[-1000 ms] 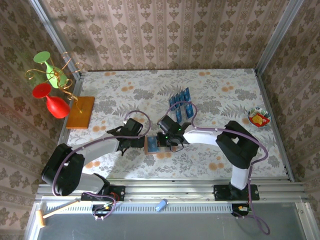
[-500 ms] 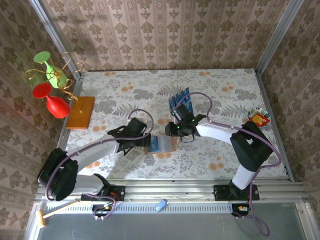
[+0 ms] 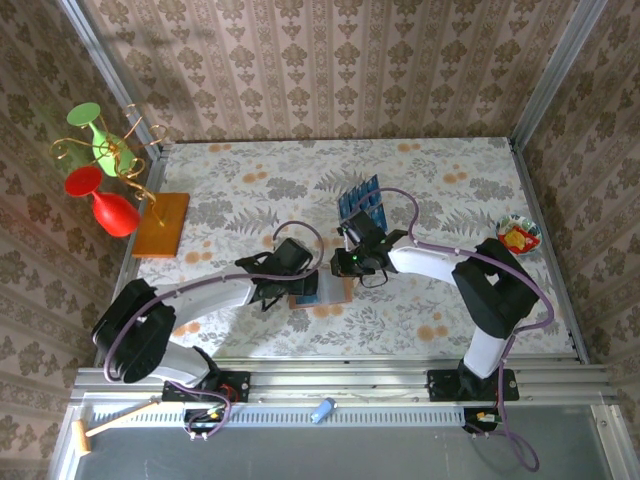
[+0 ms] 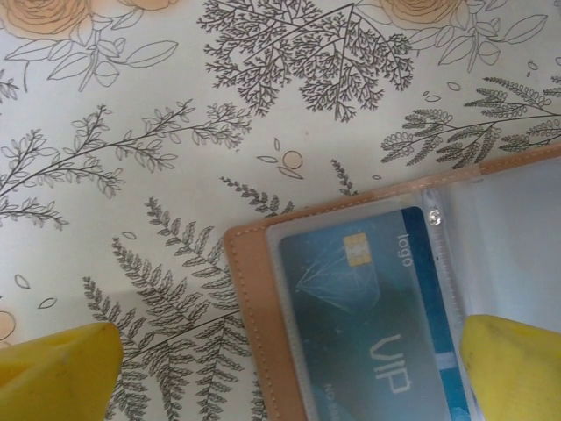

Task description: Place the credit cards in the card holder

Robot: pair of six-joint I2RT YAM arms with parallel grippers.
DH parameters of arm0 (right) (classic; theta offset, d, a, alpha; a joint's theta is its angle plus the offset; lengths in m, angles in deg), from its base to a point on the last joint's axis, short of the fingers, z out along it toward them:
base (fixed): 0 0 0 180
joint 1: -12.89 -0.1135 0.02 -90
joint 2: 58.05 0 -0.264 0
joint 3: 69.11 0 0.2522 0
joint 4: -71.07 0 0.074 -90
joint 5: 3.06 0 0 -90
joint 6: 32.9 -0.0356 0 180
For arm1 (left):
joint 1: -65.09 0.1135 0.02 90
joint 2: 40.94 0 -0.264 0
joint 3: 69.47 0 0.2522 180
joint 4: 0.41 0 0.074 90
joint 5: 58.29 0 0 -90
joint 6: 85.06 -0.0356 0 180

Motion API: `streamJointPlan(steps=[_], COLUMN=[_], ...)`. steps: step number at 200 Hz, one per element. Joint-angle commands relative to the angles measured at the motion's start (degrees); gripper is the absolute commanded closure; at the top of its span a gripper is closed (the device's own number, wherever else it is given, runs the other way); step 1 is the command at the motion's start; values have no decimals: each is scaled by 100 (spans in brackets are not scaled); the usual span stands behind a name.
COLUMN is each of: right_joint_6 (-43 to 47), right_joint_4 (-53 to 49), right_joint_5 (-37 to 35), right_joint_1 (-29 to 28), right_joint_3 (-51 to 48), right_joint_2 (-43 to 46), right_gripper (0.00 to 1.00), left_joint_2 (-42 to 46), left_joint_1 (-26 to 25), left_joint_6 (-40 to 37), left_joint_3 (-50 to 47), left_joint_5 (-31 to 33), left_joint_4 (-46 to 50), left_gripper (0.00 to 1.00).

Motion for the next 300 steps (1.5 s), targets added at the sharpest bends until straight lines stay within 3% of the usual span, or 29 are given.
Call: streamJointPlan(steps=[1, 199, 300], right_joint_6=[156, -278, -405], right_joint_4=[-97, 356, 423], right_joint_5=[8, 228, 220], right_joint_1=[-8, -218, -219], right_joint_3=[45, -93, -174], right_joint_2=[-177, -621, -586], right_gripper=[83, 88, 88], left_joint_2=[-103, -601, -724], left_joint_1=[-70, -211, -395], left_joint_6=[118, 13, -122], left_joint_3=[186, -24, -277], left_joint_5=[1, -90, 175], left_joint_4=[-98, -705, -808], left_gripper=[0, 0, 0])
